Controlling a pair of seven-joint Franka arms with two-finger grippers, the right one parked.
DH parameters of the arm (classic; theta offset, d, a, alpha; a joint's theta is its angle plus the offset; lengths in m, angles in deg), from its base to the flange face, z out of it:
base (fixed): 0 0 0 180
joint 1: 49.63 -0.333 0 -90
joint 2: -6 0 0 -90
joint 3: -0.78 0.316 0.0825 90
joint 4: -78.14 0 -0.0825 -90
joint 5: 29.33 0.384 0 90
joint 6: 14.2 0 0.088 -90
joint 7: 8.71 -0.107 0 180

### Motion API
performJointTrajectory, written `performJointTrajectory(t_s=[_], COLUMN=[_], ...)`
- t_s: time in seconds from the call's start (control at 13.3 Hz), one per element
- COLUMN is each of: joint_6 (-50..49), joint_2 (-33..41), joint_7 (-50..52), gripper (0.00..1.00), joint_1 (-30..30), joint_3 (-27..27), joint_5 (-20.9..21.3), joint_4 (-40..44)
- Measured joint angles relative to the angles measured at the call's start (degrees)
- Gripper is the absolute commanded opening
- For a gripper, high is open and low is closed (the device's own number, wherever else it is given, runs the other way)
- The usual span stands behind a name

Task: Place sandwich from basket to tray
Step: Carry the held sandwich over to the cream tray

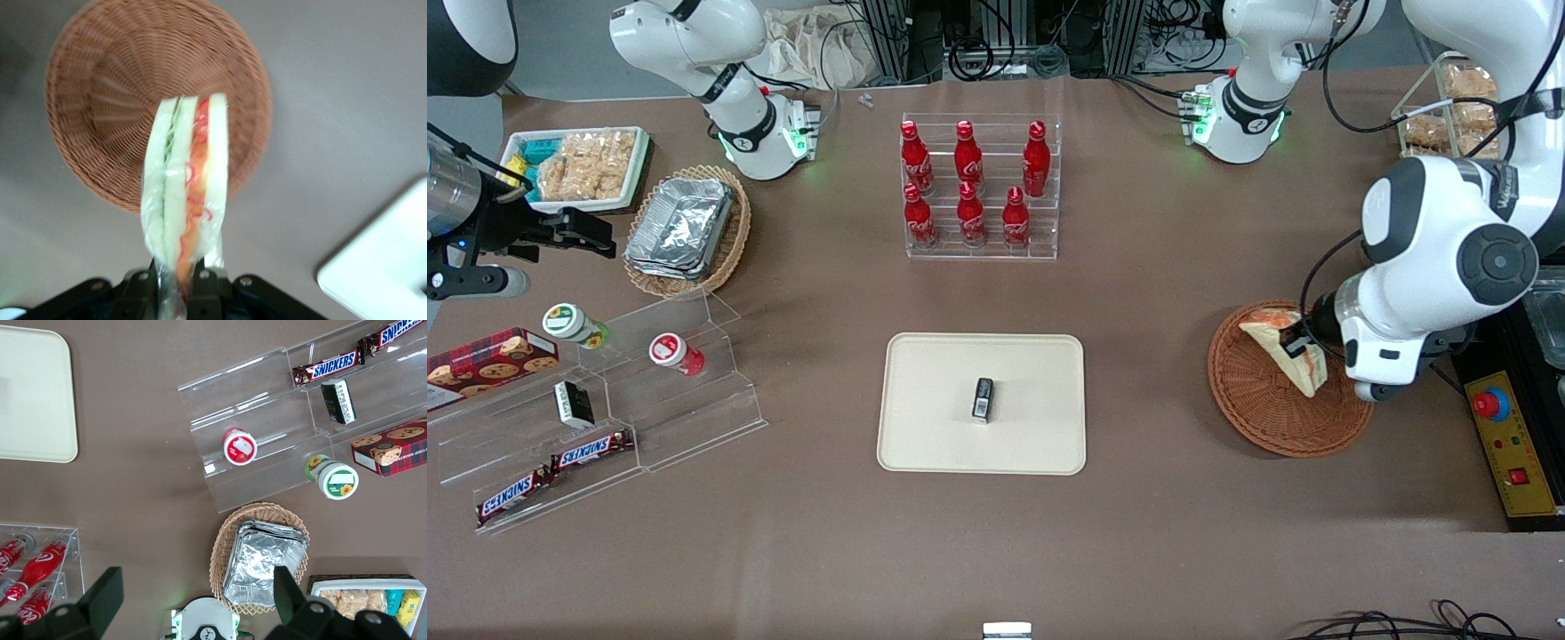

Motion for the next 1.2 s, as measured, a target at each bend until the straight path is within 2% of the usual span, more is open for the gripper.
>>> performJointTrajectory(t_s=[0.23,0.3,0.38,0.53,0.9,1.2], joint_6=[-0.39,-0.41,-0.41,-0.13,6.79,12.24], joint_2=[-0.43,-0.6,-0.82,-2.45,-13.15,-22.45], joint_7=[-0.77,-2.23,-3.96,-7.94,-9.83,-9.01], gripper=[0.01,0.11,0.11,0.0,0.0,0.0], joint_1=[1.79,3.18,4.85,8.18,16.07,21.75], joint_3=[-5.52,-6.58,-7.15,-7.98,-8.62,-8.6], joint_5=[1.68,2.9,3.7,4.26,6.45,10.57], joint_4=[2.87,3.28,3.64,5.07,10.9,15.78])
